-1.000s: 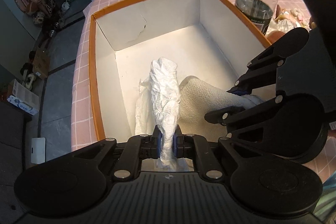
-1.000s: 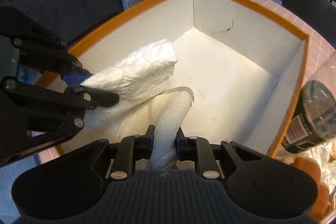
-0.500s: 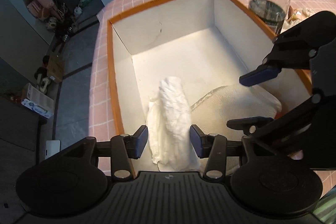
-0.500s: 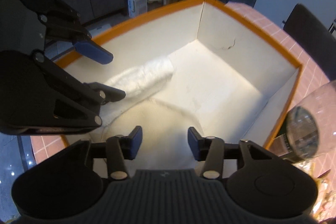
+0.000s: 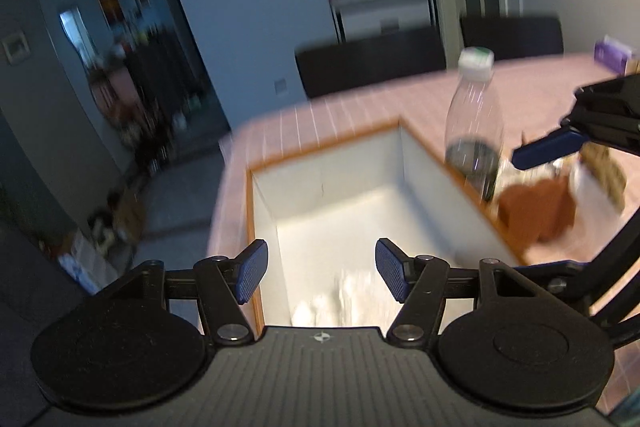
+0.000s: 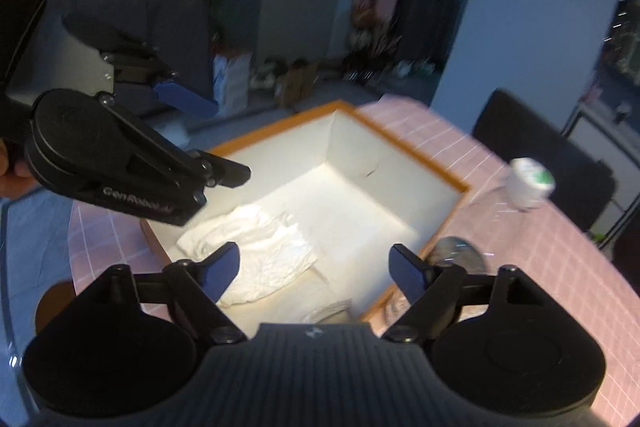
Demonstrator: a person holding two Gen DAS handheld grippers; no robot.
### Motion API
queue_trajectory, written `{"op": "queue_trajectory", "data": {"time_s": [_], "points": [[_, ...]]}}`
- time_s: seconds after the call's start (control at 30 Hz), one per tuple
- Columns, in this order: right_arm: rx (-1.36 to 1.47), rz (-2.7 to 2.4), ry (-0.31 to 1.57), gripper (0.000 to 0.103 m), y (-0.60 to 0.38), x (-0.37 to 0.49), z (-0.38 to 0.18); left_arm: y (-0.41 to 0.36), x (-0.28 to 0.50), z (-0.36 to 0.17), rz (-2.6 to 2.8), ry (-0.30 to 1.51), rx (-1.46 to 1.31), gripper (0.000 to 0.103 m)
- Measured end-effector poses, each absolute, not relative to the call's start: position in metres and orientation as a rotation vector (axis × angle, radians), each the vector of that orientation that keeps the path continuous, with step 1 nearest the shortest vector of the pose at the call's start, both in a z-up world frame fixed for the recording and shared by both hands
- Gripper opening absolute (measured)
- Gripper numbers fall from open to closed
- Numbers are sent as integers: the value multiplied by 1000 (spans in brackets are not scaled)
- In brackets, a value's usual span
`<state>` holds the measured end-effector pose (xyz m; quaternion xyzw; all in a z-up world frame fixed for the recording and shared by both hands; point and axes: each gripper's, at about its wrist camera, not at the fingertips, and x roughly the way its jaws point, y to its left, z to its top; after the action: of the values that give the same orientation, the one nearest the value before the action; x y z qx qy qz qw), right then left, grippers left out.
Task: Organize soft objects
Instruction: 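Move both tools back over the remaining items on the table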
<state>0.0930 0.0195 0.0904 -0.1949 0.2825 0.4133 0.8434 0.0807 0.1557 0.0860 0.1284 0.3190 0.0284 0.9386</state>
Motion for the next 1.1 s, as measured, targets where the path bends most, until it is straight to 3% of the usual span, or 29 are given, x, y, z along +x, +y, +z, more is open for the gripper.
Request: {"op": "queue_trajectory", "data": {"time_s": [0.47,0.8,0.9,1.0,1.1], "points": [[-247,616,473,92,-95,41,92,83,41,83,-128,399,136,74],[-84,335,610,92,-176,43,30,38,64,30,-332,459,-28,74],[-70,259,664,86,-199,51,9,23,76,8,-351,497,-48,74],[-33,235,714,70,-211,60,-10,13,95,-14,-373,547,-88,74],[-12,237,735,67,-222,72,-25,4,103,-33,-372,582,-111,74]]}}
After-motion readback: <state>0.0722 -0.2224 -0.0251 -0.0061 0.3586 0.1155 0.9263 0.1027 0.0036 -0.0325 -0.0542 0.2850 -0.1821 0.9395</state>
